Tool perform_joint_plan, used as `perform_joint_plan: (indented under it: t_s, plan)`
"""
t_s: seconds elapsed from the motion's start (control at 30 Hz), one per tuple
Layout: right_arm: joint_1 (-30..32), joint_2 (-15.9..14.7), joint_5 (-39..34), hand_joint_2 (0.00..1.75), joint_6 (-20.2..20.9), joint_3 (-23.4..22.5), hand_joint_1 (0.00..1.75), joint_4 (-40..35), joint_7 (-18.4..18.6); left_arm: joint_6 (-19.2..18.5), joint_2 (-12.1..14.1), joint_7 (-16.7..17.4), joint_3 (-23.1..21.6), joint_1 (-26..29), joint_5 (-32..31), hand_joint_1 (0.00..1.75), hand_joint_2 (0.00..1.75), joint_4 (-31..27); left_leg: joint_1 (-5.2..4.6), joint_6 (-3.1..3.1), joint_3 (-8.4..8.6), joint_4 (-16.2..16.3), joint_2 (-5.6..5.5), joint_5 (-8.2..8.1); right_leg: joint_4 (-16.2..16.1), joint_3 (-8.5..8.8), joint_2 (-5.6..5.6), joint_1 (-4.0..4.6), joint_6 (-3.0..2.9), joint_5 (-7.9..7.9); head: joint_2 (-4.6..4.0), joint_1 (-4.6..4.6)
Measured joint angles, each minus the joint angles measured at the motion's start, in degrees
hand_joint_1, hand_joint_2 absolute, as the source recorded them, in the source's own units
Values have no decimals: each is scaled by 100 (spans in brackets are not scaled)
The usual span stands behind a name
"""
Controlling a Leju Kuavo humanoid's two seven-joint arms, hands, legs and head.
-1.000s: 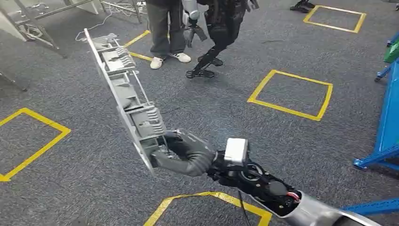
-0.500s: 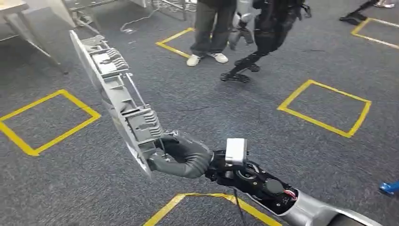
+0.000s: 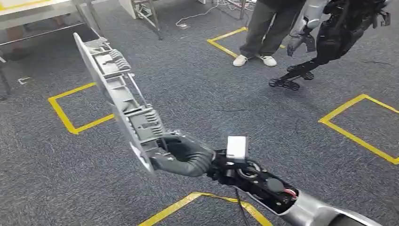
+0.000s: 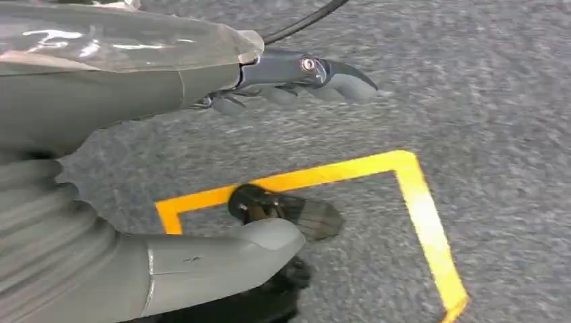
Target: Take the parts from the cabinet and place them on the table.
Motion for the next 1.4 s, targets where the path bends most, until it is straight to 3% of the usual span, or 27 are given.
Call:
perform_joint_plan:
  t_s: [0.03,0.1,0.13,0.2,0.23,0.27,0.3,0.33,0.43,0.47,0.5,0.53,0.6,0.63,0.7,0.77,0.8,0.83,0.93,0.97,1.03,1.1,1.17,1.2,1.3,1.37,1.4]
  plan:
    - [-7,0,-2,175,7,0,175,0,-18,0,-2,0,0,-19,-2,0,175,0,4,-31,-223,446,186,-239,-1,-6,-96,25,-23,1,0,-51]
    - [-4,0,0,175,22,0,175,22,-35,2,-4,0,0,-28,-2,0,175,0,16,-64,-679,1400,285,-612,1,-18,-293,46,-36,-7,0,-70]
    - [-3,2,0,175,26,4,175,39,-35,2,-9,0,0,-27,-2,0,175,0,17,-74,-763,1582,292,-620,2,-18,-385,48,-39,-13,0,-77]
    - [-4,2,2,175,44,15,175,74,-31,18,-4,2,0,-18,-2,0,175,0,22,-73,-510,1116,318,-314,3,-6,-537,49,-35,-31,0,-86]
    - [-5,9,2,175,46,18,175,74,-31,20,2,2,0,-11,-4,0,175,0,20,-59,-186,518,377,-45,3,11,-611,49,-25,-43,0,-88]
    - [-14,22,2,175,46,17,175,74,-33,26,11,2,0,-10,-13,0,175,0,10,-38,136,-51,576,168,4,34,-667,53,-3,-61,0,-92]
    - [-27,31,2,175,37,18,175,74,-33,26,9,2,0,-26,-37,0,175,0,-69,-16,251,-299,807,109,11,31,-715,98,29,-81,0,-110]
    - [-43,30,4,175,18,20,175,74,-31,26,11,0,0,-32,-55,0,175,-2,-65,74,229,-305,692,150,18,30,-757,117,48,-91,0,-88]
    - [-42,30,2,175,-4,24,175,72,-31,33,20,13,0,-11,-79,0,175,0,-80,162,202,-303,519,141,6,83,-915,119,117,-122,0,-57]
    - [-41,33,4,175,-6,26,175,61,-29,33,15,20,0,-7,-83,0,175,0,-28,204,244,-341,460,161,36,66,-811,82,167,-186,0,-53]
    - [-41,35,4,175,-22,28,175,57,-26,33,2,24,0,-11,-90,0,175,0,-28,236,245,-342,400,164,225,11,-476,63,182,-322,0,-38]
    - [-41,35,2,175,-24,24,175,55,-33,33,9,26,0,-29,-94,0,175,0,-26,268,245,-341,359,168,616,-166,-308,59,187,-544,0,2]
    - [-21,33,2,175,-50,22,175,57,-33,33,9,37,0,-58,-98,0,175,0,-35,290,245,-339,209,166,1651,-671,-194,59,207,-965,0,72]
    - [2,30,2,175,-52,22,175,57,-31,33,4,42,0,-63,-103,0,175,0,-39,291,246,-337,120,166,1984,-852,-187,59,210,-1017,0,78]
    - [43,28,2,175,-57,22,175,57,-26,33,-2,74,0,-66,-105,0,175,0,-39,289,256,-324,-69,165,1636,-754,-171,58,182,-654,0,98]
    - [41,28,4,175,-76,22,175,53,-20,18,-9,114,0,-77,-120,0,175,-2,-30,276,265,-302,-241,157,584,-303,-1,54,133,-68,0,133]
    - [43,26,7,175,-103,20,175,37,-13,11,-17,122,0,-85,-138,0,175,-2,-16,260,249,-296,-318,149,194,-138,329,37,103,-6,0,133]
    - [45,26,22,175,-122,17,175,22,-7,2,-15,129,0,-116,-146,0,175,-2,-43,228,202,-238,-387,158,79,-99,421,-10,116,-1,0,111]
    - [55,26,33,175,-177,11,175,4,37,-28,-15,131,0,-102,-192,0,175,-2,25,110,170,-317,-590,215,94,-93,237,59,68,3,0,124]
    - [62,26,33,175,-199,9,175,-13,50,-28,20,131,0,-102,-201,0,175,-2,-2,94,157,-305,-577,200,16,-61,123,-23,19,42,0,113]
    - [75,26,37,175,-242,-9,175,-42,54,-35,-15,131,0,-124,-214,0,175,-11,-28,54,-71,192,128,-143,-47,-29,-44,1,-44,70,0,-42]
    - [82,26,37,175,-256,-24,175,-44,54,-37,-17,131,0,-172,-223,0,175,-15,1,-5,-542,1181,289,-587,-47,-38,-189,15,-45,66,0,-53]
    - [106,24,37,175,-253,-24,175,-42,61,-37,-24,131,0,-172,-227,0,175,-15,29,-44,-723,1597,303,-663,-45,-46,-309,10,-43,62,0,-62]
    - [125,22,37,175,-256,-24,175,-44,65,-39,-24,131,0,-164,-227,0,175,-15,46,-58,-605,1388,306,-507,-43,-44,-342,3,-32,55,0,-64]
    - [141,24,35,175,-247,-26,175,-48,76,-46,-4,129,0,-170,-210,0,175,-15,69,-50,261,-159,403,157,-41,-4,-406,-5,32,21,0,-79]
    - [143,24,24,175,-230,-31,175,-52,76,-46,-4,120,0,-180,-179,0,175,-15,22,33,338,-346,401,80,-23,-27,-412,45,96,17,0,-77]
    - [144,22,26,175,-203,-31,175,-50,76,-52,-22,116,0,-167,-166,0,175,-15,62,16,345,-381,402,85,24,-30,-404,80,51,-68,0,-38]
